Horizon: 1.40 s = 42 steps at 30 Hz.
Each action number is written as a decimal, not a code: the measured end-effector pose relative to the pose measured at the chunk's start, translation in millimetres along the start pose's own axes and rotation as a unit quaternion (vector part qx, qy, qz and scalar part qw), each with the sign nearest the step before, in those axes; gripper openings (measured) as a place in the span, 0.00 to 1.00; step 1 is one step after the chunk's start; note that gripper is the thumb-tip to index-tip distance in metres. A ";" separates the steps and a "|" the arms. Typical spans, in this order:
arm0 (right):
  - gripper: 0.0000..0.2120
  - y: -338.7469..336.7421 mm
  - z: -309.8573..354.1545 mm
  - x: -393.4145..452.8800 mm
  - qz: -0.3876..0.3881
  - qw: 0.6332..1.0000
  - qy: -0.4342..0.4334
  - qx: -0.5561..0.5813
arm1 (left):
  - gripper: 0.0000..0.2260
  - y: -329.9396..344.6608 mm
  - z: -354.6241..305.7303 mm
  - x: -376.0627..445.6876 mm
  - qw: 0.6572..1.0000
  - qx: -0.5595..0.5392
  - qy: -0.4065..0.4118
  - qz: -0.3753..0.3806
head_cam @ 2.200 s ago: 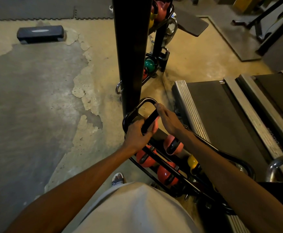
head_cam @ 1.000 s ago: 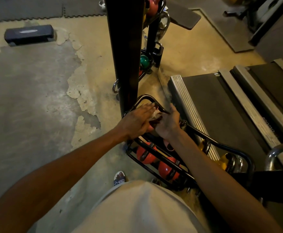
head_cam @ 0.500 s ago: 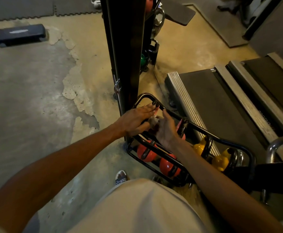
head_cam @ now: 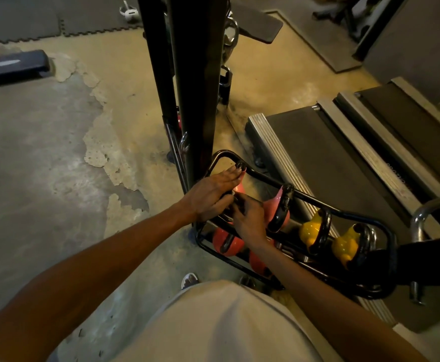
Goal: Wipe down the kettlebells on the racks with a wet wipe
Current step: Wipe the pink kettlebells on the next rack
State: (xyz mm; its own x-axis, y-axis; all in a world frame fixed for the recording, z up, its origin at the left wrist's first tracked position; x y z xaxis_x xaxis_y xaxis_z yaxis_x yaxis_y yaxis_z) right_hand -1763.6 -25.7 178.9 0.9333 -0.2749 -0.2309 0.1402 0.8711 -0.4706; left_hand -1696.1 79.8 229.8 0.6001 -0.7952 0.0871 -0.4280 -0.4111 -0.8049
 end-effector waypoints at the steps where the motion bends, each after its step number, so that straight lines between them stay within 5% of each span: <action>1: 0.14 -1.0 2.8 -1.6 -0.014 1.000 0.001 -0.011 | 0.31 -0.5 0.1 0.2 1.000 -0.003 0.001 0.000; 5: 0.08 -5.4 8.5 -12.2 -0.079 0.997 0.001 0.006 | 0.31 -1.8 1.9 0.7 1.000 -0.007 0.017 -0.005; 10: 0.07 -5.0 -3.1 -19.9 -0.084 0.969 0.147 0.180 | 0.31 3.3 5.8 -1.0 1.000 0.002 0.018 -0.009; 16: 0.10 8.9 -17.9 -32.4 -0.037 0.817 0.369 0.441 | 0.32 3.6 1.3 -5.3 1.000 -0.014 0.010 -0.024; 21: 0.06 36.6 -24.6 -52.7 0.026 0.811 0.447 0.377 | 0.32 5.1 1.2 -3.8 1.000 -0.013 0.006 -0.025; 28: 0.05 32.9 -3.4 -37.0 0.021 0.708 0.427 0.562 | 0.34 3.9 2.3 -2.2 1.000 -0.012 0.007 -0.013; 30: 0.03 23.6 -0.7 -36.0 0.012 0.719 0.417 0.556 | 0.33 5.0 4.7 -1.8 1.000 -0.011 0.012 -0.009; 32: 0.10 3.2 0.5 -30.5 -0.038 0.773 0.379 0.507 | 0.32 7.7 7.0 -1.8 1.000 -0.008 0.018 -0.010; 34: 0.14 -28.7 6.1 -22.0 -0.127 0.876 0.295 0.359 | 0.32 10.1 8.8 -1.8 1.000 -0.015 0.012 -0.014; 36: 0.10 -43.9 28.8 -14.3 -0.137 0.961 0.177 0.161 | 0.32 12.4 8.8 -0.9 1.000 -0.021 0.009 -0.014; 42: 0.07 -19.9 29.3 -11.0 -0.003 0.977 0.128 0.173 | 0.33 17.1 5.2 4.2 1.000 -0.013 0.012 -0.023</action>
State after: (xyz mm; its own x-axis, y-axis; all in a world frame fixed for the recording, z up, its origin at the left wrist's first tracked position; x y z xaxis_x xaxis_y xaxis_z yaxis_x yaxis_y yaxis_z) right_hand -1767.0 -28.1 215.7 0.8255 -0.3345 -0.4546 0.2896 0.9424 -0.1676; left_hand -1697.4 71.8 213.3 0.6040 -0.7849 0.1382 -0.4172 -0.4592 -0.7843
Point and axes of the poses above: each hand's wrist, its own x-axis towards the middle knuckle, its own y-axis out of the palm, z = x × y, the point moved 8 cm from there along x, towards the middle knuckle, and after that the axes turned 2 degrees about y, right-handed, at the moved point
